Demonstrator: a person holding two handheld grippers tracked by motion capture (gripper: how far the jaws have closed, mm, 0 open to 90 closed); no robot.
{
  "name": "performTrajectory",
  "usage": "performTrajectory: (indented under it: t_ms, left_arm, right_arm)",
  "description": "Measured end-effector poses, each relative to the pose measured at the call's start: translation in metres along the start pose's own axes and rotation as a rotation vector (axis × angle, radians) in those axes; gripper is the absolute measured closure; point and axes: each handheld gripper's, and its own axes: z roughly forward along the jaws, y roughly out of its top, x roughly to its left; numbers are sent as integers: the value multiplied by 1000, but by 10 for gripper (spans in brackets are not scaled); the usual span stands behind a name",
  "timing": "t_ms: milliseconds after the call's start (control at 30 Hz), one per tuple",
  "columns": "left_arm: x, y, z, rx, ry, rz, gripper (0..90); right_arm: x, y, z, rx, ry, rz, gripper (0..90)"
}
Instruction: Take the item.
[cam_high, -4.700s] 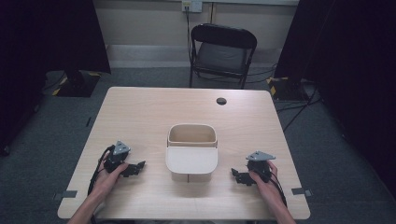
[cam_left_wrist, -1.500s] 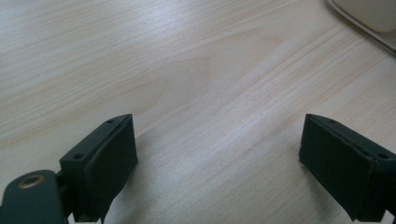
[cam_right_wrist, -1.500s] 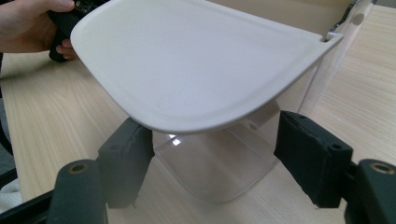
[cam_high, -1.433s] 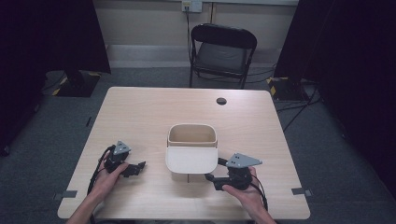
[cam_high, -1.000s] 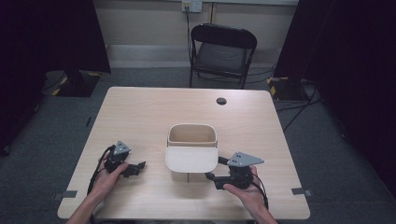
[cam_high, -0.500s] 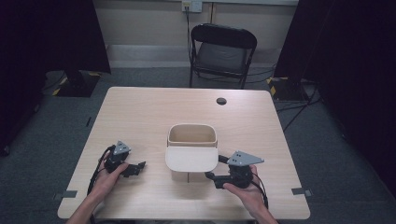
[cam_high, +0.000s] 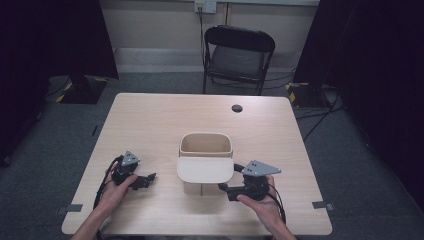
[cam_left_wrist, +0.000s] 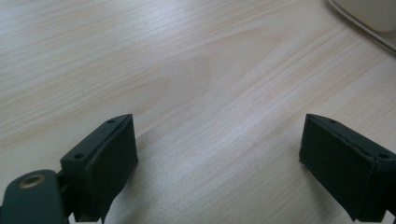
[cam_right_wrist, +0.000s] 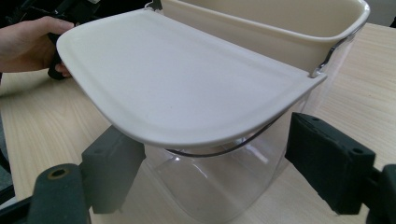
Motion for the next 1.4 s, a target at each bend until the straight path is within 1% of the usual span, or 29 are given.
performTrajectory:
  t_ms: [133, 267, 733, 1200, 1233, 1300, 1400]
  left_arm:
    - [0, 0, 0, 0, 0, -1, 105]
    - [0, 0, 0, -1, 0, 0, 105]
    - [0, 0, 0, -1, 0, -1, 105]
    - [0, 0, 0, -1, 1, 0, 105]
    - [0, 0, 0, -1, 1, 0, 105]
    - [0, 0, 0, 0, 1, -1, 105]
    - [0, 0, 0, -1, 1, 0, 105]
  right_arm:
    - [0, 0, -1, -4, -4, 3, 197]
    - [-1, 1, -2, -3, 2, 12, 203]
    - [-1, 4, -4, -3, 2, -5, 209]
    - [1, 6, -4, -26, -1, -8, 205]
    - [1, 6, -4, -27, -1, -7, 204]
    - [0, 7, -4, -32, 8, 14, 203]
    - [-1, 8, -3, -31, 11, 19, 202]
